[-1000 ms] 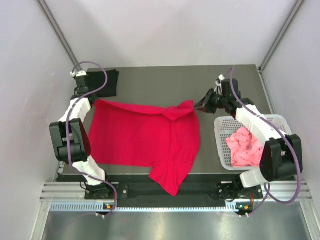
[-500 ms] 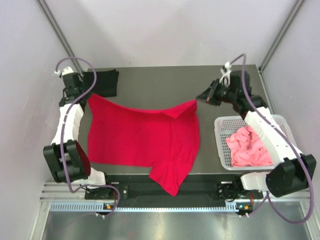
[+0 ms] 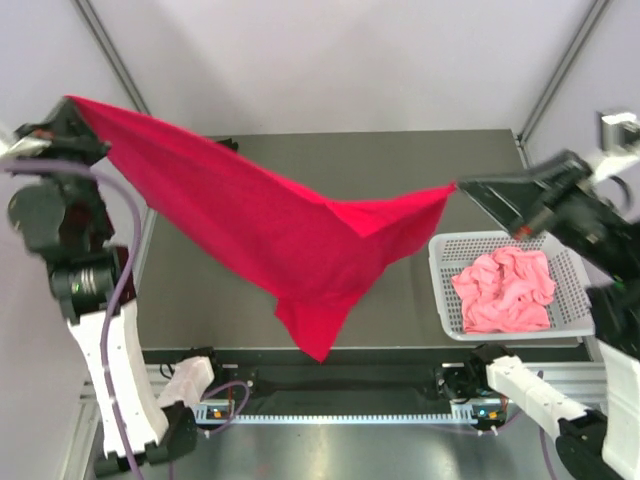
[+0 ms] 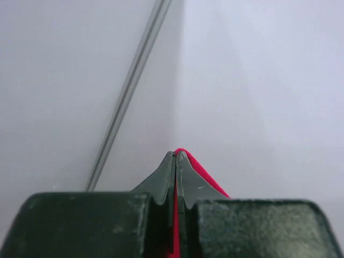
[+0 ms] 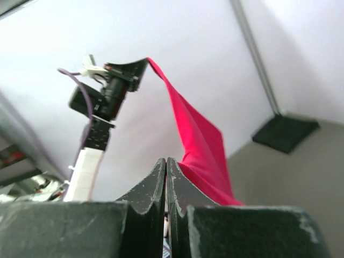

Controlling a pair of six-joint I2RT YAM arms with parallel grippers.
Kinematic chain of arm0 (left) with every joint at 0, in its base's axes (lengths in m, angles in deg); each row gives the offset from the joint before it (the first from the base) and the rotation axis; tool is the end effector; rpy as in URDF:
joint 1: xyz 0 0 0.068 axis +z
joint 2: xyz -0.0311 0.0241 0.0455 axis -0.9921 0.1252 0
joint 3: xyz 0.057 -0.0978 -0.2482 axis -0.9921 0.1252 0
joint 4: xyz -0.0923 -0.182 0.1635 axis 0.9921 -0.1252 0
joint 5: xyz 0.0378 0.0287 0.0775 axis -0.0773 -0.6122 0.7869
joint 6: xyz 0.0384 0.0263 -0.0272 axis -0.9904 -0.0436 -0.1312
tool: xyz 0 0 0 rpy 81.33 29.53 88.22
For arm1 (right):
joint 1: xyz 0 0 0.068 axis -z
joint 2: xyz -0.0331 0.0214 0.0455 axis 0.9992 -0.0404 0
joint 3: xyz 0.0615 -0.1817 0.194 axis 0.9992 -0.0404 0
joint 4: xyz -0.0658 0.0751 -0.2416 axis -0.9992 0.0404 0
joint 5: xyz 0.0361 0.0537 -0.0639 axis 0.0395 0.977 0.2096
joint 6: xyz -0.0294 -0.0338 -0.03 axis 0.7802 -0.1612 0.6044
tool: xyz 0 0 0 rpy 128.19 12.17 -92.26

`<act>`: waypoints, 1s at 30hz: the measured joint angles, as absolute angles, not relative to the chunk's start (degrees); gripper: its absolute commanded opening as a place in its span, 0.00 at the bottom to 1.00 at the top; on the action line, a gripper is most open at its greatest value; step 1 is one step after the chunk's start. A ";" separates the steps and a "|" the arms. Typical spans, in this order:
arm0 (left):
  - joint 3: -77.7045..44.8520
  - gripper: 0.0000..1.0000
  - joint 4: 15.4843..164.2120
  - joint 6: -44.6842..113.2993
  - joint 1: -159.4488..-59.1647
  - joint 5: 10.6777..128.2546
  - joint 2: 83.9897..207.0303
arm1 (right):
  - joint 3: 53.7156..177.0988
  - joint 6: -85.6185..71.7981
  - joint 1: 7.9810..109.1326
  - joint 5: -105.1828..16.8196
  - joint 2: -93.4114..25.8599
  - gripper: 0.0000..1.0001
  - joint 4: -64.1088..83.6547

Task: Fold and stack the t-shirts
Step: Flatten the tshirt out

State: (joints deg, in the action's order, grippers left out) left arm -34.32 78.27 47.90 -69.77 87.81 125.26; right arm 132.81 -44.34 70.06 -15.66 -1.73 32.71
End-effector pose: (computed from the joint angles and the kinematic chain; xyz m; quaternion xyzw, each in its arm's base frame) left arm 0.1295 0.0363 0.5664 -0.2443 0.4784 -0.0424 0.8424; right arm 0.0677 0.0436 0.5621 -0.1233 0.5862 0.5533 0.5789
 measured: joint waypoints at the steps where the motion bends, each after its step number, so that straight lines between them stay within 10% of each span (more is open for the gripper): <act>1: -35.13 0.00 78.86 47.76 -69.77 88.51 123.42 | 134.12 -45.00 70.06 -14.63 -0.33 0.00 32.60; 17: -45.62 0.00 85.57 47.11 -69.77 90.37 121.04 | 136.68 -49.57 70.12 -20.01 3.49 0.00 19.72; 30: 1.07 0.00 89.83 41.58 -69.77 76.95 147.05 | 94.91 -41.04 70.78 -38.68 -21.23 0.00 6.83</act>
State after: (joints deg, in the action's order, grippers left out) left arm 1.07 89.83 41.58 -69.77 76.95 147.05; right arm 94.91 -41.04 70.78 -38.68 -21.23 6.83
